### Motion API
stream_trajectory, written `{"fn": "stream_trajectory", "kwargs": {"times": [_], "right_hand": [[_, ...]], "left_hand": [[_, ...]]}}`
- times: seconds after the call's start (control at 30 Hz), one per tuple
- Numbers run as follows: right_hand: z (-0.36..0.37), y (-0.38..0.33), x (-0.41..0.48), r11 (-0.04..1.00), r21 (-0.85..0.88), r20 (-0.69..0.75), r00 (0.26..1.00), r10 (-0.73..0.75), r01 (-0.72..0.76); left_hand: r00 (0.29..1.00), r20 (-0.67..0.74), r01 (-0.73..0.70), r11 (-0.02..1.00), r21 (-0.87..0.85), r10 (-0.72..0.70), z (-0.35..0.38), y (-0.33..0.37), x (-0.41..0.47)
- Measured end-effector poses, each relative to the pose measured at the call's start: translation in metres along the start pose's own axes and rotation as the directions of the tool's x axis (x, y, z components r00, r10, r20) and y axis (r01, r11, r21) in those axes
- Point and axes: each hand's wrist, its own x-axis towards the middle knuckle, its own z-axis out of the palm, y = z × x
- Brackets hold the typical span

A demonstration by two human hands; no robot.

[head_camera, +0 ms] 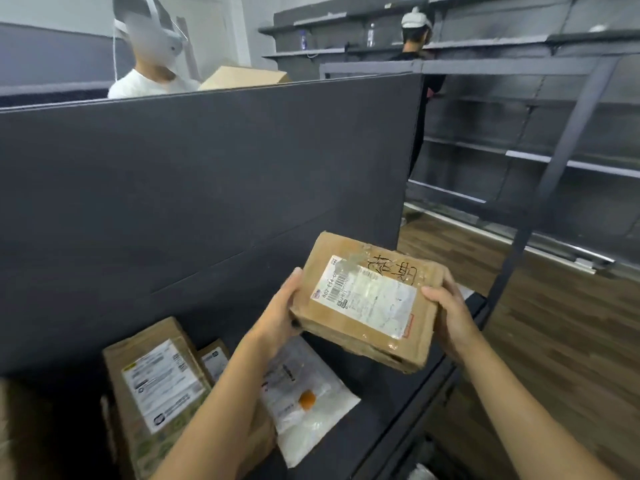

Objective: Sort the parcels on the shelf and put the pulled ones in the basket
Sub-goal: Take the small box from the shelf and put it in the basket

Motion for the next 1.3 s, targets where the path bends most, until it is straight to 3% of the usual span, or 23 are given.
{"fn": "stream_trajectory", "kwargs": {"times": [0.07,0.17,0.33,0.4,0.6,0.7,0.8,0.87,0.93,1.0,1.13,1.3], "right_hand": [[0.015,-0.003,-0.014,0.999,-0.020,0.050,0.998,-0.031,0.033],[0.035,-0.009,-0.029,0.997,-0.058,0.053,0.997,-0.055,0.058],[0.059,-0.001,-0.043,0.999,-0.054,0.139,0.990,0.005,0.002],[0.074,0.002,-0.051,0.997,-0.069,0.168,0.985,0.026,-0.014],[0.118,-0.009,-0.048,0.937,-0.117,0.147,0.927,0.344,-0.329],[0.134,-0.010,-0.052,0.914,-0.130,0.176,0.898,0.403,-0.384],[0.141,-0.007,-0.058,0.955,-0.057,0.202,0.934,0.296,-0.290],[0.142,-0.007,-0.060,0.980,0.022,0.220,0.957,0.187,-0.196],[0.141,-0.006,-0.061,0.987,0.120,0.206,0.975,0.077,-0.103],[0.139,-0.003,-0.059,0.985,0.168,0.170,0.985,-0.003,-0.026],[0.138,0.002,-0.059,0.993,0.117,0.191,0.981,-0.037,0.015],[0.110,0.000,-0.060,0.994,0.105,0.162,0.986,0.024,-0.041]], "left_hand": [[0.996,0.083,0.032,0.999,-0.044,-0.028,-0.001,-0.003,-0.019],[0.995,0.100,-0.017,0.992,-0.125,0.030,-0.005,-0.014,-0.042],[0.966,-0.097,-0.258,0.931,-0.259,0.241,-0.014,-0.023,-0.066],[0.957,-0.150,-0.283,0.918,-0.277,0.250,-0.021,-0.017,-0.079],[0.961,-0.234,0.067,0.947,-0.315,-0.146,-0.045,0.014,-0.109],[0.946,-0.266,0.087,0.935,-0.343,-0.185,-0.058,0.013,-0.119],[0.959,-0.277,-0.037,0.940,-0.339,-0.061,-0.066,0.011,-0.127],[0.959,-0.244,-0.203,0.948,-0.245,0.142,-0.071,0.011,-0.131],[0.919,-0.153,-0.386,0.909,-0.160,0.363,-0.076,0.013,-0.136],[0.875,-0.065,-0.483,0.868,-0.115,0.479,-0.079,0.017,-0.141],[0.845,-0.011,-0.532,0.840,-0.102,0.534,-0.078,0.017,-0.143],[0.886,-0.087,-0.461,0.884,-0.075,0.455,-0.052,0.006,-0.128]]}}
